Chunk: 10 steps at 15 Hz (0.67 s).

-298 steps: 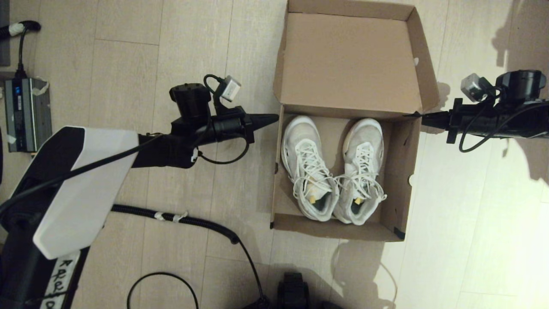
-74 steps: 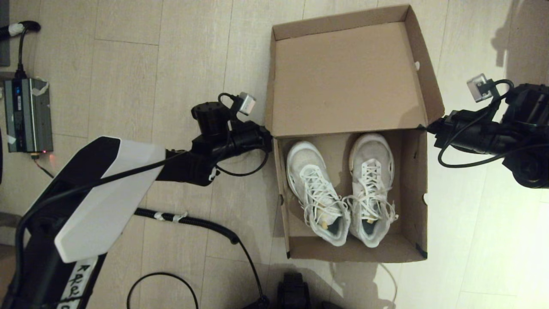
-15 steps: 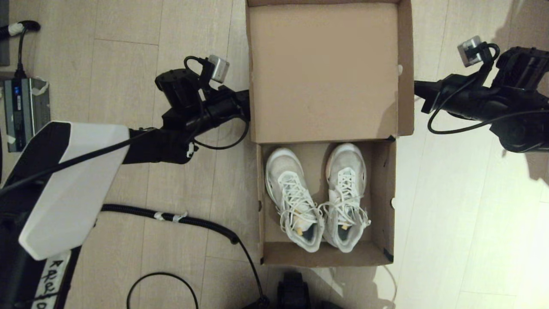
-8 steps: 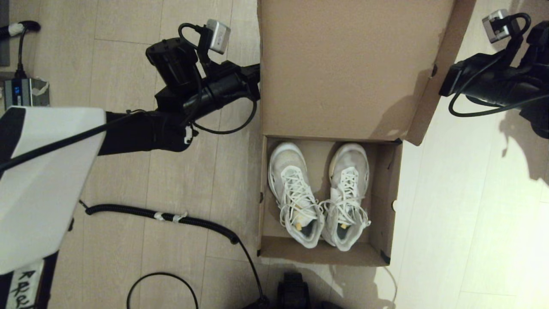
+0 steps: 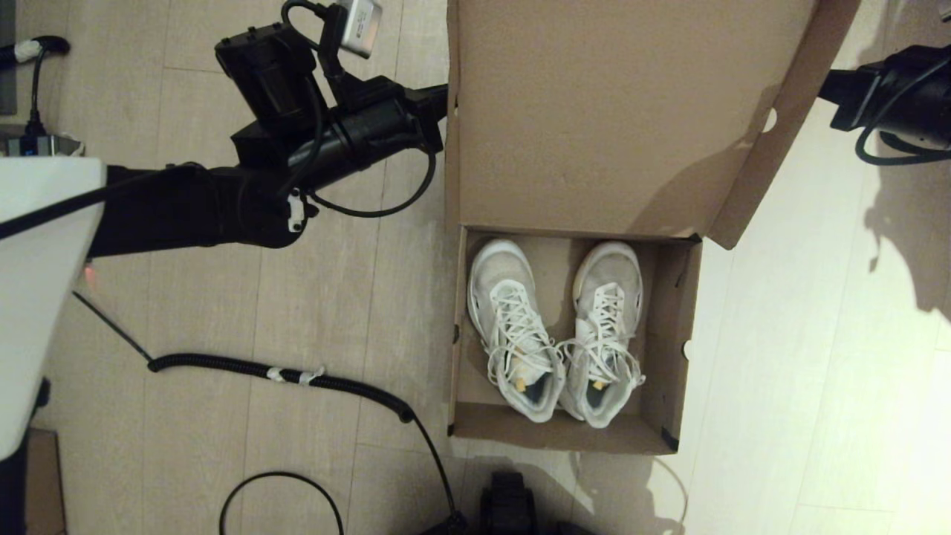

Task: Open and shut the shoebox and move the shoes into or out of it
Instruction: Close the shoe box

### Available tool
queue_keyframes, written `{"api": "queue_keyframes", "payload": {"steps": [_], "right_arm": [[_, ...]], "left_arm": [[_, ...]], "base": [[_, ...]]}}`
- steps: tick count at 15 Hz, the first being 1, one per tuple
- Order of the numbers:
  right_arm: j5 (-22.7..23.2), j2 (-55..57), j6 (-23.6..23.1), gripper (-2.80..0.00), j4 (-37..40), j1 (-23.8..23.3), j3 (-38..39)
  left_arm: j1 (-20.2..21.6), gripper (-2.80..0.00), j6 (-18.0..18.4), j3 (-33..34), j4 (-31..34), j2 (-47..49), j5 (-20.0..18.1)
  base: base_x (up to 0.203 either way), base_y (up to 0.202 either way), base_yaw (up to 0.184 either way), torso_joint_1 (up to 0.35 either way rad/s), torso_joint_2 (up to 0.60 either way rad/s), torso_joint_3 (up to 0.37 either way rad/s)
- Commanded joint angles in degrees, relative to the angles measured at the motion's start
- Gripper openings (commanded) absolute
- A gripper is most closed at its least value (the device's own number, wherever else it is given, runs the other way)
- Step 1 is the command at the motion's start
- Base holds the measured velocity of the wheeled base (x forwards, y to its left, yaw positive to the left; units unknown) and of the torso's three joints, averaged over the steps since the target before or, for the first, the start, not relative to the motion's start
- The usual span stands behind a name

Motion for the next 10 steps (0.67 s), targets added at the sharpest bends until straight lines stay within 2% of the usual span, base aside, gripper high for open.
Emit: {"api": "queue_keyframes", "payload": {"steps": [1,5,6,8,10], "right_arm": [[0.17,-2.37,-0.23,-2.8,-0.02,-1.72,1.0],[0.09,-5.03,0.42,-2.8,-0.02,-2.58,3.12],[-0.56,-5.42,0.63,-2.8,-0.02,-2.63,3.64],[-4.72,-5.39,0.38,-2.8,-0.19,-3.43,3.66],[-5.38,-5.49,0.2,-2.8,-0.02,-4.78,3.44]], "left_arm": [[-0.05,-2.8,0.08,1.99,-0.67,-1.45,-0.15],[-1.68,-2.8,0.26,5.85,-1.79,-2.98,-0.1],[-2.04,-2.8,0.26,6.84,-2.41,-3.49,-0.07],[-3.03,-2.8,0.26,9.36,-2.96,-5.42,0.05],[-4.48,-2.8,0.01,10.88,-3.02,-6.74,1.52]], "base": [[0.0,0.0,0.0,0.0,0.0,0.0],[0.0,0.0,0.0,0.0,0.0,0.0],[0.0,0.0,0.0,0.0,0.0,0.0],[0.0,0.0,0.0,0.0,0.0,0.0],[0.0,0.0,0.0,0.0,0.0,0.0]]}}
